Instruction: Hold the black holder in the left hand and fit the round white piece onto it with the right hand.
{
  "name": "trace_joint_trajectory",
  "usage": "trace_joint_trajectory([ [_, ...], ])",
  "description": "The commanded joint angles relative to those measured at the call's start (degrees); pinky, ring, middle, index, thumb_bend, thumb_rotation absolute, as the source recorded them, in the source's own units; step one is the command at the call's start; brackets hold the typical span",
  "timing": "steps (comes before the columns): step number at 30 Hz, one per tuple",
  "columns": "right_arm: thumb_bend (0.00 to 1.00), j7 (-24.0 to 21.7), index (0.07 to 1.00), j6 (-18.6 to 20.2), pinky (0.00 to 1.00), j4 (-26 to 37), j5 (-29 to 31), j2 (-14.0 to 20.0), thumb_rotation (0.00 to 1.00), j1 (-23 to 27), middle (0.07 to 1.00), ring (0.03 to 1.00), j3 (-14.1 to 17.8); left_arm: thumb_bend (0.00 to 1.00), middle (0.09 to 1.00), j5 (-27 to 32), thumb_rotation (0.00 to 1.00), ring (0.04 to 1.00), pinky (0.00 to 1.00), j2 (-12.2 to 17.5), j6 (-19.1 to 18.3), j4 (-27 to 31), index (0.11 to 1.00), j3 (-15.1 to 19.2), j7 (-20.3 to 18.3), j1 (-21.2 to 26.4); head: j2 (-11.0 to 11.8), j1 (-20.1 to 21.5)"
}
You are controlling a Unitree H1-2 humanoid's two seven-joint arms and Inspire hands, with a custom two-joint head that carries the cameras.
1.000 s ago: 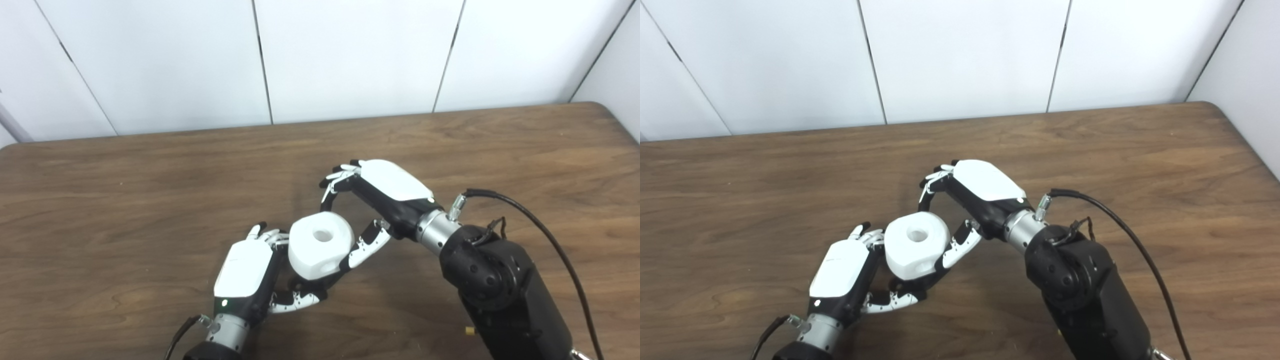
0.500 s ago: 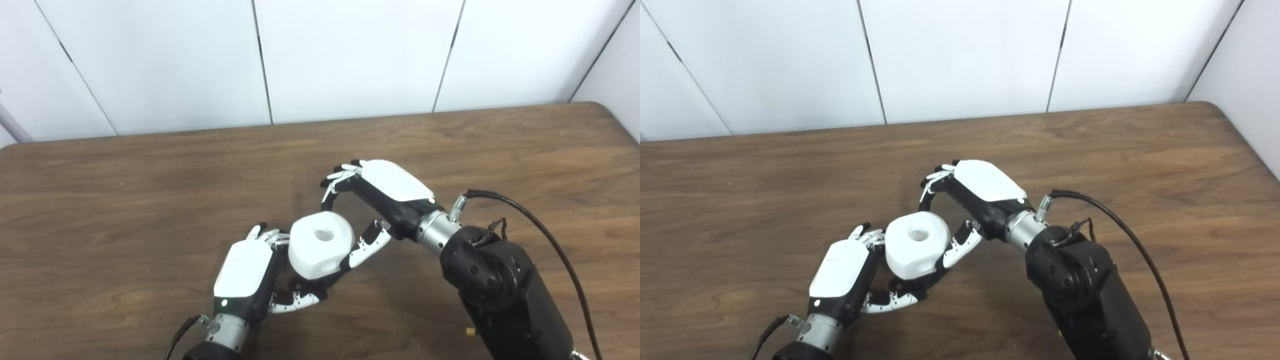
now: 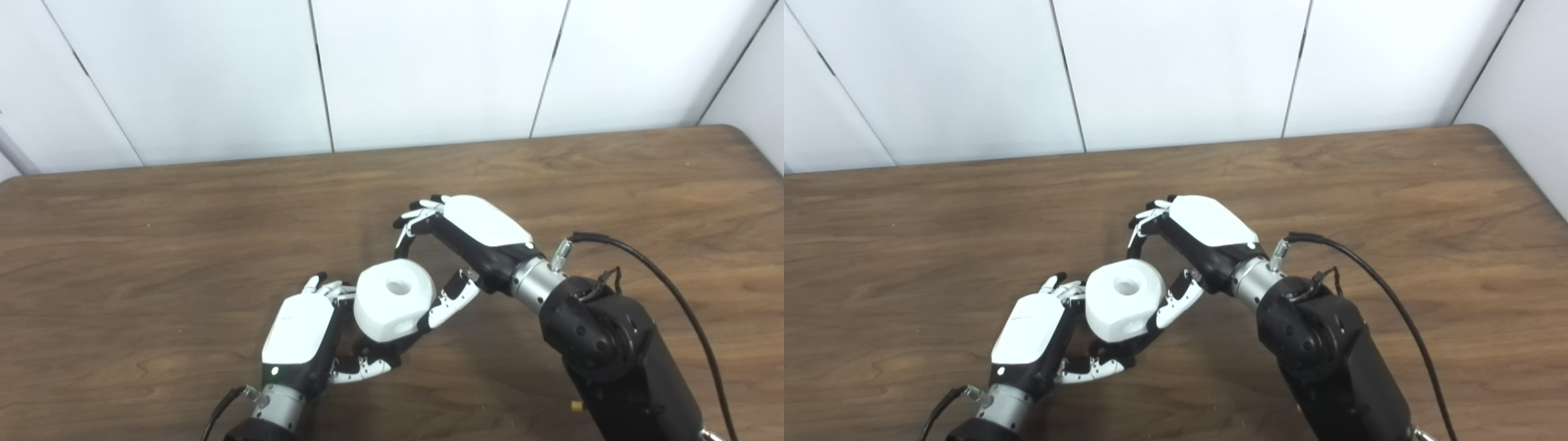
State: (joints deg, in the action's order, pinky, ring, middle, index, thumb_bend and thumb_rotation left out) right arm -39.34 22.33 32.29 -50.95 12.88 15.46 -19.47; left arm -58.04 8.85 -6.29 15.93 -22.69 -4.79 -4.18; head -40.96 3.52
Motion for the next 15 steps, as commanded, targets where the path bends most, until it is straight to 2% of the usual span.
trace_joint_trajectory([
  [1,0.52,0.3,0.492,-0.9,1.0,0.9,-0.1,0.2,0.15,0.7,0.834,0.934,0.1,0.52,0.743,-0.8,0.05,0.836,0.96,0.5,0.3,0.2,0.485,-0.4,-0.8,0.4,0.0,0.0],
  [2,0.52,0.3,0.492,-0.9,1.0,0.9,0.1,0.2,0.16,0.7,0.835,0.935,0.1,0.52,0.743,-0.8,0.05,0.836,0.96,0.5,0.3,0.2,0.485,-0.4,-0.8,0.5,0.0,0.0],
  [3,0.76,0.3,0.553,-0.9,1.0,0.9,0.3,0.1,0.23,0.7,0.835,0.934,0.2,0.52,0.743,-0.9,0.05,0.835,0.96,0.5,0.4,0.1,0.485,-0.4,-0.7,0.5,0.0,0.0],
  [4,0.85,0.3,0.576,-0.8,1.0,0.9,0.4,0.1,0.26,0.7,0.836,0.935,0.3,0.52,0.743,-0.9,0.05,0.835,0.96,0.5,0.4,0.1,0.485,-0.4,-0.7,0.5,0.0,0.0],
  [6,0.94,0.3,0.601,-0.7,1.0,1.0,0.4,0.1,0.29,0.6,0.838,0.935,0.4,0.52,0.742,-0.9,0.05,0.834,0.96,0.5,0.4,0.1,0.485,-0.4,-0.6,0.5,0.0,0.0],
  [10,0.99,0.0,0.627,-0.6,1.0,1.2,0.1,0.1,0.33,0.6,0.847,0.939,0.3,0.52,0.743,-0.8,0.05,0.835,0.96,0.6,0.5,0.0,0.485,-0.4,-0.6,0.5,0.0,0.0],
  [15,1.0,-0.6,0.685,-0.6,1.0,1.4,0.1,0.2,0.39,0.5,0.874,0.955,0.5,0.52,0.746,-0.9,0.05,0.838,0.96,0.5,0.3,0.0,0.485,-0.4,-1.0,0.5,0.1,0.0],
])
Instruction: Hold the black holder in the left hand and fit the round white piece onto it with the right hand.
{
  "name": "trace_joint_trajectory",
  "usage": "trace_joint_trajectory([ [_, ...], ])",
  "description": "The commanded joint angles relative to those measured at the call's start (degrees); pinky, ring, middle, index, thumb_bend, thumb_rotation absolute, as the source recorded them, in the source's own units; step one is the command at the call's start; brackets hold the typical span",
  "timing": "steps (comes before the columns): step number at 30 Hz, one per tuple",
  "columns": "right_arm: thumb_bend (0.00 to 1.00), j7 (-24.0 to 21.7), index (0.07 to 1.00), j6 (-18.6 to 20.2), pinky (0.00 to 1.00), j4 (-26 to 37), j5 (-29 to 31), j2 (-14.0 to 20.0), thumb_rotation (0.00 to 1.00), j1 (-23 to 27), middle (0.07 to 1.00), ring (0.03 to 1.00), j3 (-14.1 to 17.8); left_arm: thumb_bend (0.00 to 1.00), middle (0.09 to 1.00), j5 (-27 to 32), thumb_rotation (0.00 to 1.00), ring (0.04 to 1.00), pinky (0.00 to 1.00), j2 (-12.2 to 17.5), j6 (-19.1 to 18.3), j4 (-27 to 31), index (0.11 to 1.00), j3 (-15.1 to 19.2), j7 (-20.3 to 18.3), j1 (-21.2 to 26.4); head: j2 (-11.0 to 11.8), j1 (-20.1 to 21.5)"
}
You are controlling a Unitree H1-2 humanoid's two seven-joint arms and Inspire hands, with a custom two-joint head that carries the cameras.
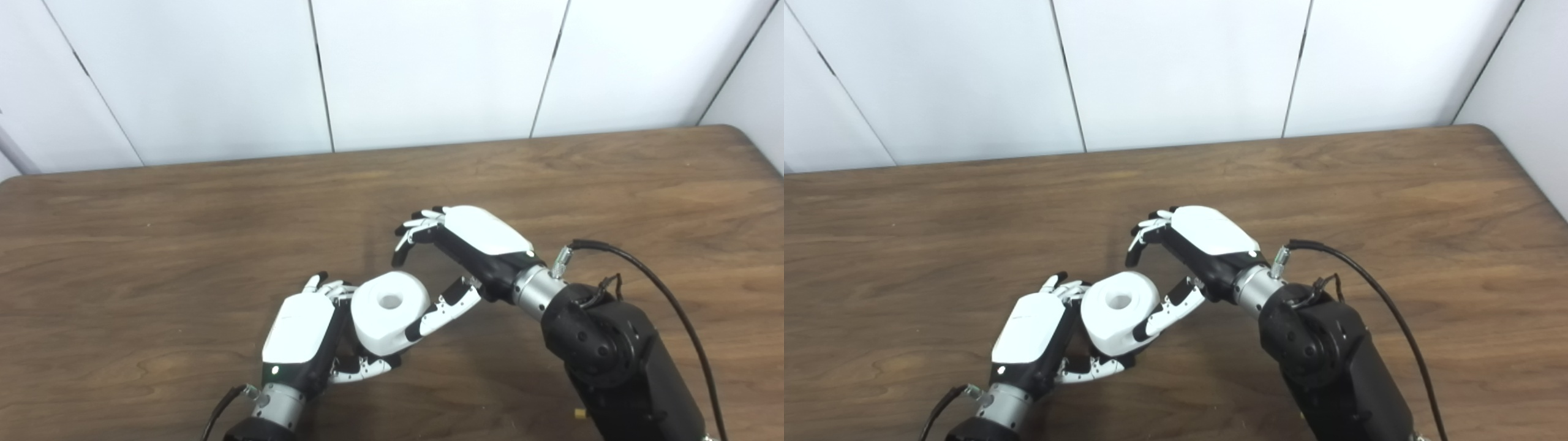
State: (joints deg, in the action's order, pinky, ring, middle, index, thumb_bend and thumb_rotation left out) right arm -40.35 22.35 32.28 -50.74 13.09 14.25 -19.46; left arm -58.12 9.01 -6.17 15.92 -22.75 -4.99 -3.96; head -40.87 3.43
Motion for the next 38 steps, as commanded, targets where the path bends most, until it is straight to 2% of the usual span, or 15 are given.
trace_joint_trajectory([
  [1,1.0,0.3,0.698,-0.6,1.0,1.4,-0.1,0.1,0.39,1.7,0.881,0.958,0.4,0.52,0.746,-0.8,0.05,0.837,0.96,0.4,0.2,0.0,0.485,-0.4,-0.7,0.3,0.0,0.1],
  [5,1.0,-1.3,0.754,0.0,1.0,1.8,-1.2,0.4,0.43,1.9,0.922,0.982,0.1,0.52,0.745,-0.9,0.05,0.837,0.96,0.4,0.2,0.1,0.485,-0.4,-0.8,0.4,0.0,0.1],
  [13,1.0,-2.3,0.792,-0.5,1.0,1.8,-2.2,0.4,0.45,1.9,0.948,0.996,0.5,0.52,0.744,-0.9,0.05,0.836,0.97,0.4,0.1,0.1,0.485,-0.4,-0.9,0.4,-0.2,0.2],
  [21,1.0,-4.1,0.881,-0.6,1.0,1.9,-2.1,1.5,0.48,2.4,1.0,1.0,0.5,0.52,0.743,-1.3,0.05,0.837,0.97,0.5,0.3,-0.3,0.485,-0.5,-0.6,0.6,-0.1,0.2],
  [38,1.0,-8.2,0.89,0.7,1.0,5.3,0.7,4.3,0.47,1.2,1.0,1.0,2.9,0.52,0.743,-0.1,0.05,0.837,0.97,-0.2,-0.7,-0.1,0.487,0.7,-0.4,0.2,0.1,0.0],
])
